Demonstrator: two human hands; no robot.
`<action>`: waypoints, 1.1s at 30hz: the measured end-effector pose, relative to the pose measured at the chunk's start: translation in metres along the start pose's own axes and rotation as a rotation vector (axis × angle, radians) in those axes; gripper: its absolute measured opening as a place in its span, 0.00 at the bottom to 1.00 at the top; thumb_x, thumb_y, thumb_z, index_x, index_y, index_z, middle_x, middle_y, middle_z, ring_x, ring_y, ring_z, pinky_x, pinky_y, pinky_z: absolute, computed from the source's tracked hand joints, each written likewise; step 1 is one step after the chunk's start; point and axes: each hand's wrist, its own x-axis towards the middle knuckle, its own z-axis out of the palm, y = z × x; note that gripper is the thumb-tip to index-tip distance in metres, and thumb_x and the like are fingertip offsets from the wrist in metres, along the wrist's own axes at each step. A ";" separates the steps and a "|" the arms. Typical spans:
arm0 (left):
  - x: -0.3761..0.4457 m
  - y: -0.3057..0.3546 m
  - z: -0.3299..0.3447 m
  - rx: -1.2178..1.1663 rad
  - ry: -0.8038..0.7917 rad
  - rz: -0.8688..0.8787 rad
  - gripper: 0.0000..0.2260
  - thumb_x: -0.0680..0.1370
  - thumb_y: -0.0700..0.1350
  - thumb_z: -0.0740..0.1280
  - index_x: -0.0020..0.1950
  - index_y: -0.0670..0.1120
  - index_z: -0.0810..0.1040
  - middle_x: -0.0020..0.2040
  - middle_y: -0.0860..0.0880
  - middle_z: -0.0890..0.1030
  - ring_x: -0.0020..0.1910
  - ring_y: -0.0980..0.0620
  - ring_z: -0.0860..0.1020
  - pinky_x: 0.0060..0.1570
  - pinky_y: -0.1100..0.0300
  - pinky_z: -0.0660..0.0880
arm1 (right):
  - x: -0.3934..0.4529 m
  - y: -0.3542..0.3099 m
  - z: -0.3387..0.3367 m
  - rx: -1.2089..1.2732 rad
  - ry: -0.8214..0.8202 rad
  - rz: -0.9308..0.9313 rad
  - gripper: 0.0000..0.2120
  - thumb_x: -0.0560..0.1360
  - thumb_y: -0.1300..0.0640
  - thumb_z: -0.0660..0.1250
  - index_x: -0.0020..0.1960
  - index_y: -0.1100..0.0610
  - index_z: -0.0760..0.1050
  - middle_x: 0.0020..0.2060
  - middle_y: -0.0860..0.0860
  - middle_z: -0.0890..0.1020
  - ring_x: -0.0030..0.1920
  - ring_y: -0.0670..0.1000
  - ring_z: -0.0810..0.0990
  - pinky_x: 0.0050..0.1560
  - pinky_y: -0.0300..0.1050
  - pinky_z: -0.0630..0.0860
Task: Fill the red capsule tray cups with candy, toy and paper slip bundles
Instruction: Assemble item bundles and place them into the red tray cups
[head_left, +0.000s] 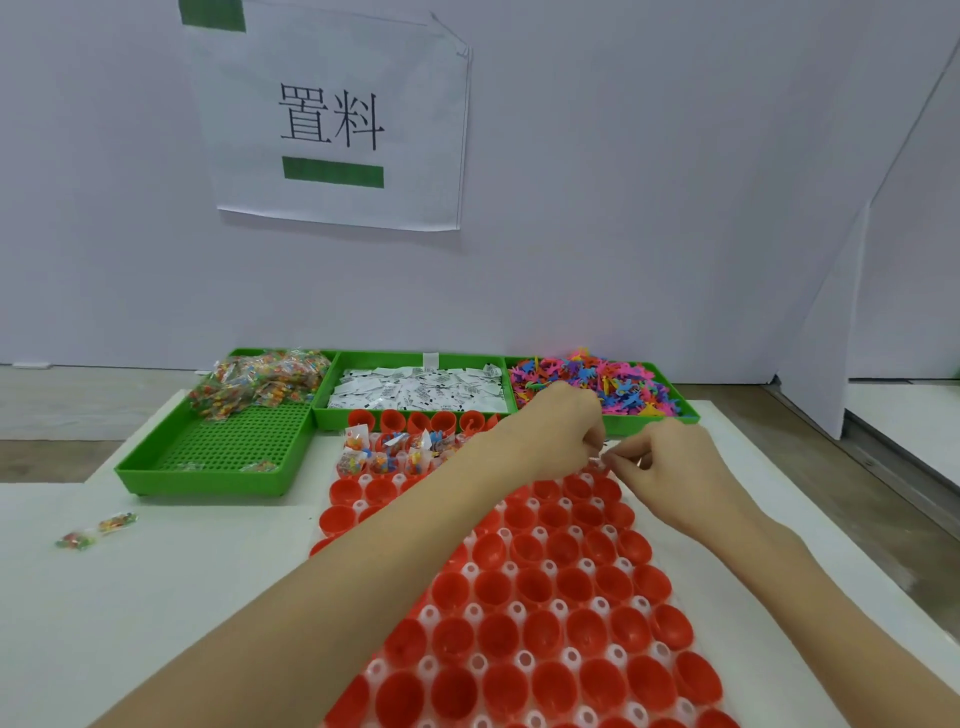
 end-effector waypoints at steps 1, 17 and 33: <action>-0.005 0.000 -0.003 -0.029 0.003 -0.020 0.08 0.81 0.41 0.69 0.57 0.42 0.86 0.55 0.45 0.84 0.55 0.48 0.79 0.55 0.59 0.74 | -0.002 -0.002 -0.002 0.006 0.008 0.001 0.08 0.79 0.52 0.70 0.49 0.50 0.88 0.39 0.43 0.87 0.34 0.39 0.78 0.34 0.27 0.70; -0.171 -0.177 -0.046 0.145 0.249 -0.747 0.20 0.84 0.54 0.63 0.69 0.41 0.77 0.68 0.42 0.76 0.69 0.41 0.72 0.70 0.46 0.69 | -0.054 -0.064 -0.016 0.582 0.075 0.049 0.13 0.79 0.44 0.67 0.39 0.40 0.86 0.35 0.40 0.86 0.39 0.41 0.83 0.42 0.38 0.75; -0.128 -0.235 -0.065 0.525 0.076 -0.641 0.34 0.81 0.62 0.62 0.83 0.57 0.50 0.83 0.45 0.52 0.80 0.40 0.57 0.76 0.42 0.61 | -0.057 -0.068 0.017 0.719 0.146 0.020 0.13 0.80 0.47 0.67 0.39 0.42 0.86 0.33 0.46 0.85 0.39 0.40 0.82 0.47 0.41 0.74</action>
